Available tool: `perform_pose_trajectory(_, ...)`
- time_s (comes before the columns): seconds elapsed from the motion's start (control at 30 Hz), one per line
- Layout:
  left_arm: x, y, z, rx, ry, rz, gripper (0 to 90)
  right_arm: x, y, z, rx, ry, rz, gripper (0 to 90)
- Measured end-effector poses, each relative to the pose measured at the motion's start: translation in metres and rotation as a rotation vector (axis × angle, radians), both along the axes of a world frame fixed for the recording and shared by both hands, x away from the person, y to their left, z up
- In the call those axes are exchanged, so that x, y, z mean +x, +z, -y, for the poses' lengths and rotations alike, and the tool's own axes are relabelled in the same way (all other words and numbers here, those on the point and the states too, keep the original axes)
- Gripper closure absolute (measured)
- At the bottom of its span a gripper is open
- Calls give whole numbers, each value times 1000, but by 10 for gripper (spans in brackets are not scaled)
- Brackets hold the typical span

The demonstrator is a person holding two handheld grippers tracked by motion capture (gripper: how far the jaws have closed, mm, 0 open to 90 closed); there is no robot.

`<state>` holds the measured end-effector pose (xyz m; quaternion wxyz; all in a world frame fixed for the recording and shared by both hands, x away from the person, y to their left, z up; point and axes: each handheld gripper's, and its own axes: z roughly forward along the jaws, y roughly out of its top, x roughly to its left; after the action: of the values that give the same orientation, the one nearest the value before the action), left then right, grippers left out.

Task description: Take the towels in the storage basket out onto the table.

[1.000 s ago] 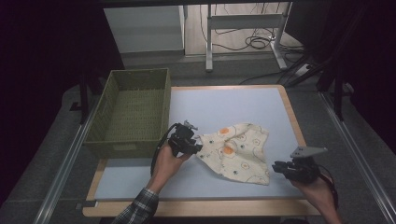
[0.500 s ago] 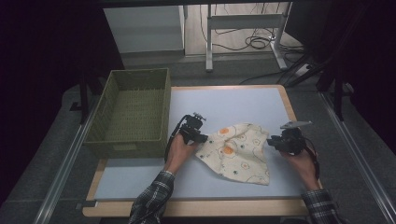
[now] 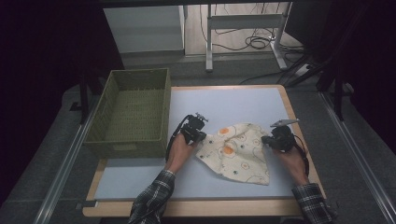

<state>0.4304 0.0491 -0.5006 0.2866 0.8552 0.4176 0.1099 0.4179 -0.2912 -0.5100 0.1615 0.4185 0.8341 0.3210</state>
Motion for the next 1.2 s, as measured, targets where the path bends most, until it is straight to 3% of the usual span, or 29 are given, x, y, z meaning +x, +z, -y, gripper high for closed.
perform_pose_trajectory(0.1,9,13,-3,11,17,32,885,4,9,5,3,-15,12,884)
perform_pose_trajectory(0.3,37,35,-1,77,49,90,885,24,30,14,-3,-47,52,884)
perform_pose_trajectory(0.43,64,43,-2,102,121,170,869,44,43,19,4,-85,76,864)
perform_pose_trajectory(0.47,69,42,-3,101,145,184,833,49,44,20,3,-101,76,804)
perform_pose_trajectory(0.5,74,41,-3,101,158,165,730,52,45,21,2,-124,72,739)
perform_pose_trajectory(0.53,76,37,-1,90,153,144,718,54,45,22,10,-134,57,737)
perform_pose_trajectory(0.7,66,26,7,100,107,126,624,45,38,22,15,-87,44,722)
perform_pose_trajectory(0.97,35,21,7,65,48,72,588,7,22,20,36,2,12,722)
perform_pose_trajectory(1.2,19,-7,4,136,59,-23,546,-24,14,17,38,55,-3,697)
